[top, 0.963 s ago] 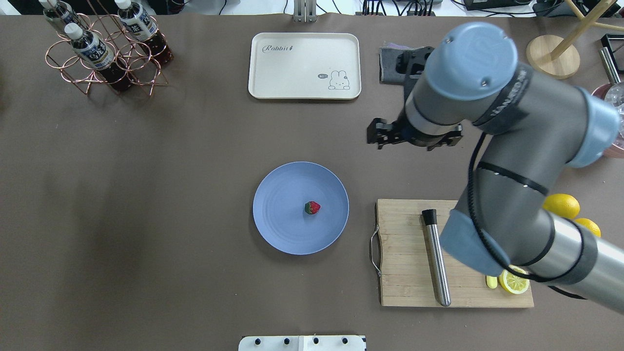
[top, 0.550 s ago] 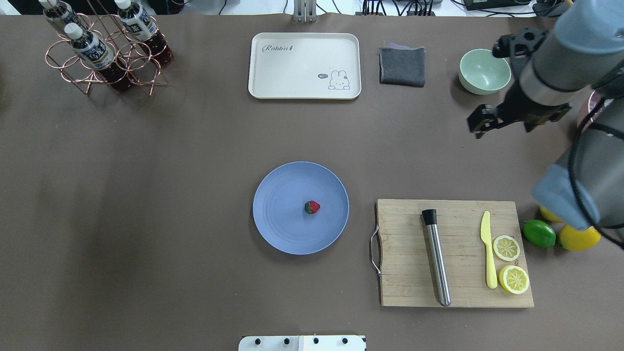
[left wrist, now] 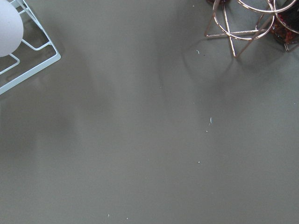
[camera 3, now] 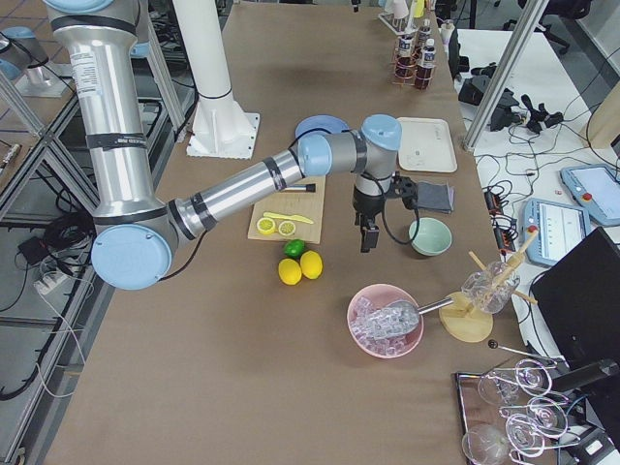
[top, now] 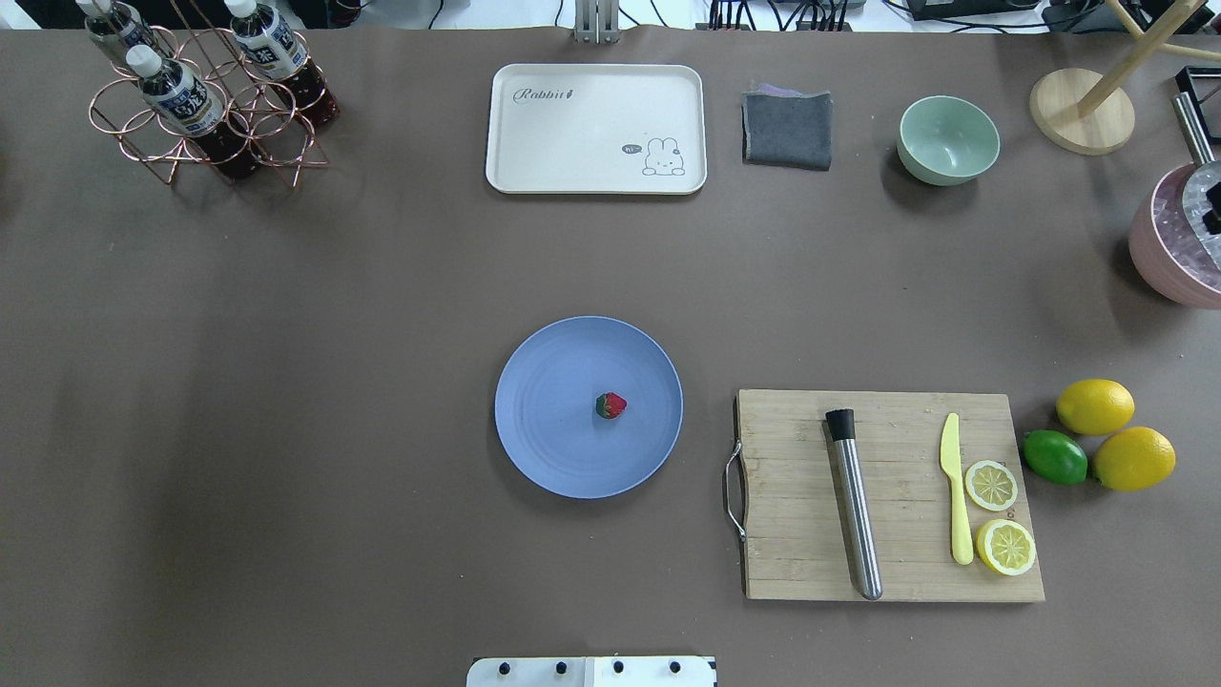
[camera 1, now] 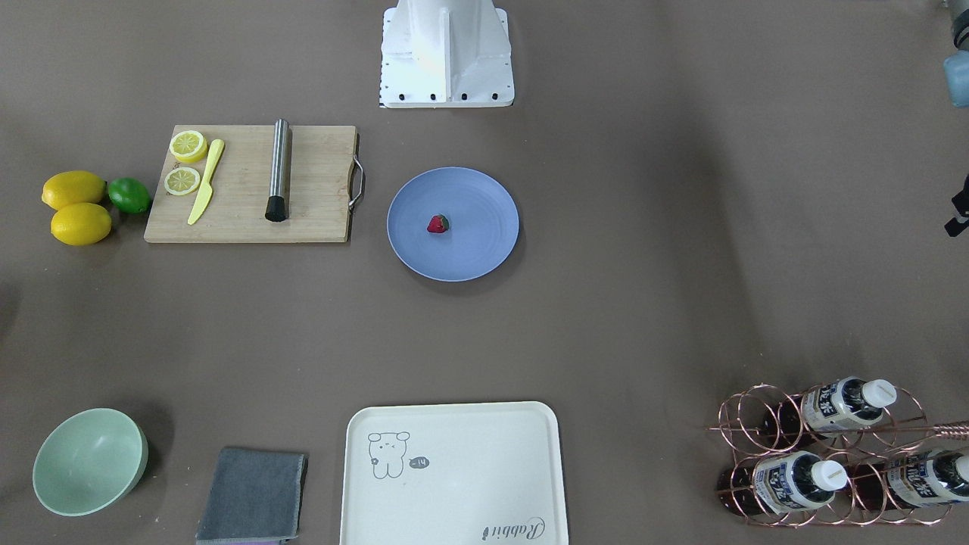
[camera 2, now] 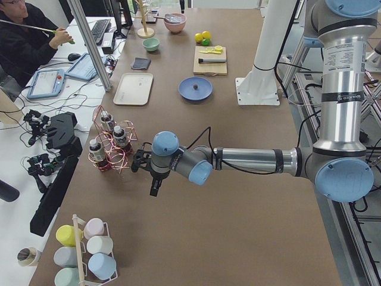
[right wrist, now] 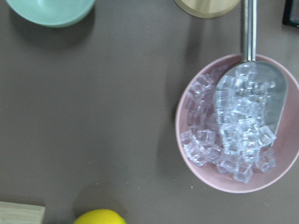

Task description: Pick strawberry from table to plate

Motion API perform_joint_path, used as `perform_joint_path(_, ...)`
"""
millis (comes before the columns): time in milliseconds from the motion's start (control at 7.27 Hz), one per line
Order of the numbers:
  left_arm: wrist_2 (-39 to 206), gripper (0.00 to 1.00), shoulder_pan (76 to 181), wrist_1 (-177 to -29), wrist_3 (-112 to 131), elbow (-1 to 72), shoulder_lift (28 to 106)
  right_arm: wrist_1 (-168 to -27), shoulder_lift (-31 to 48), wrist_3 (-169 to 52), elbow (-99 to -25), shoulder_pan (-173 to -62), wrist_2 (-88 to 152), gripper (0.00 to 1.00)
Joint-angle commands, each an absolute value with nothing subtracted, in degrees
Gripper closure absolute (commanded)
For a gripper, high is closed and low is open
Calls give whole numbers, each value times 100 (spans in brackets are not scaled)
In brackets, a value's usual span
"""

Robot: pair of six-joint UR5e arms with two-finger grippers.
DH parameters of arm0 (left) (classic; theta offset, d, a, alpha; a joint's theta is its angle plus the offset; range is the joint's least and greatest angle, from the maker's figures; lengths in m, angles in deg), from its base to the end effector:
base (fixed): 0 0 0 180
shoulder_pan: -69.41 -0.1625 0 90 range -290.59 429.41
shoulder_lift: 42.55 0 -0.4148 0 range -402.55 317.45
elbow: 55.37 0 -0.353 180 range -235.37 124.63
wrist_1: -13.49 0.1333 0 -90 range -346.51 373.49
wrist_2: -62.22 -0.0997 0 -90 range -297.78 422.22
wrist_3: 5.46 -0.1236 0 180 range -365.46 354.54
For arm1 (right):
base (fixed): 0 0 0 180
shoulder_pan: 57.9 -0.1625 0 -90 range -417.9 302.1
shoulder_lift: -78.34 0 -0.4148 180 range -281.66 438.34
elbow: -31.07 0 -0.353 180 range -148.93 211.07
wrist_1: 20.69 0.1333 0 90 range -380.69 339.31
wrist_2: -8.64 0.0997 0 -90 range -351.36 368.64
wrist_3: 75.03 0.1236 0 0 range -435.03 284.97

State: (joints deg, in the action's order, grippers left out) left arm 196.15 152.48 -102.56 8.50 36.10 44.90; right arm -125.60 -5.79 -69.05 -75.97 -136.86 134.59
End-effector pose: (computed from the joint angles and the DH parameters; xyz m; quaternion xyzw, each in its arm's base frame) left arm 0.0086 -0.4648 0.6221 0.1310 0.3955 0.0252 0.9087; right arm -0.0323 -0.4830 0.5229 0.0201 -0.3143 -0.0634 0.9470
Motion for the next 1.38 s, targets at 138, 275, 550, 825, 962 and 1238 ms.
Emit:
perform_joint_path(138, 19669, 2, 15834, -8824, -45, 3743, 4867, -10424, -1236, -7327, -5863, -14515, 13932, 0)
perform_joint_path(275, 19617, 2, 15801, -8707, -54, 3770, 4877, -10262, -1341, -7318, -5701, -14648, 13934, 0)
perform_joint_path(550, 19449, 2, 15783, -8706, -54, 3745, 4868, -10252, -1333, -7274, -5752, -14816, 14188, 0)
perform_joint_path(825, 19449, 2, 15783, -8706, -54, 3727, 4860, -10322, -1368, -7274, -5944, -14983, 14294, 0)
perform_joint_path(962, 19458, 2, 15783, -8724, -54, 3718, 4825, -10314, -1377, -7274, -5955, -15001, 14294, 0)
perform_joint_path(1238, 19476, 2, 15783, -8759, -54, 3727, 4772, -10305, -1377, -7274, -5937, -15001, 14250, 0)
